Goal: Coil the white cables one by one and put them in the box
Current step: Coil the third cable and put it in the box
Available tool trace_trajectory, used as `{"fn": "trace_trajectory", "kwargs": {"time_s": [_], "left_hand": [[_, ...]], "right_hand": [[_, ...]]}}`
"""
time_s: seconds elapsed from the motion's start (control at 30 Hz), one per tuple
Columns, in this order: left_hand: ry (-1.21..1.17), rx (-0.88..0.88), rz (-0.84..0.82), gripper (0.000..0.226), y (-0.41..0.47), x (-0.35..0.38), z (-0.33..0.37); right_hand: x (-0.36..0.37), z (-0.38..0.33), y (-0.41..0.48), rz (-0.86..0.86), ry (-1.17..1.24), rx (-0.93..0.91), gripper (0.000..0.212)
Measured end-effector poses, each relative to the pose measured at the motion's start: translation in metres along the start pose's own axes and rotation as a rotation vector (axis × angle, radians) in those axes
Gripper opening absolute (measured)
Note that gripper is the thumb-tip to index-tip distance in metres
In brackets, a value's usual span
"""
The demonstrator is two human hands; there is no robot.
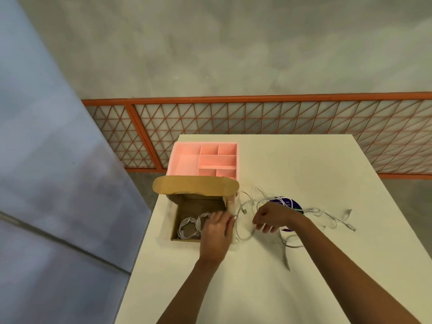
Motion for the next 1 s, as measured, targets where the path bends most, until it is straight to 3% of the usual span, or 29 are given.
{"fn": "trace_trajectory", "kwargs": {"time_s": [0.13,0.23,0.4,0.6,0.73,0.83,0.9,1.0], "left_hand": [[-0.005,0.031,-0.134,0.031,0.007,0.026,0.035],[0.055,-0.111,-0.256,0.03,0.015,0.052,0.04],[0.136,-0.387,-0.45,0.066,0.018,0.077,0.03],[0.243,-0.356,-0.439,0.068,0.028,0.078,0.034],[0.325,-0.338,-0.439,0.062,0.029,0.078,0.039],[0.302,-0.376,-0.388,0.036,0.031,0.073,0.045],[0.198,-0.383,-0.379,0.027,0.033,0.075,0.051],[-0.03,-0.37,-0.341,0.033,0.043,0.074,0.06]], "right_hand": [[-0.039,0.04,-0.01,0.294,0.071,0.058,0.017],[-0.059,0.059,-0.02,0.471,0.029,0.048,0.023],[-0.054,0.082,-0.028,0.441,0.077,0.033,0.024],[-0.043,0.088,-0.038,0.39,0.1,-0.029,0.015],[-0.041,0.091,-0.043,0.371,0.087,-0.047,0.015],[-0.042,0.095,-0.047,0.377,0.108,-0.055,0.018],[-0.046,0.097,-0.051,0.407,0.12,-0.064,0.018],[-0.058,0.096,-0.057,0.493,0.142,-0.094,0.01]]}}
Point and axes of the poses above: each hand's wrist, its own y-axis towards the middle knuckle, its own x-axis out of the palm, z = x × y, the point moved 8 cm from there along y, towards the middle knuckle, and after that the axes turned 6 degrees about -z, right-handed, at the moved point
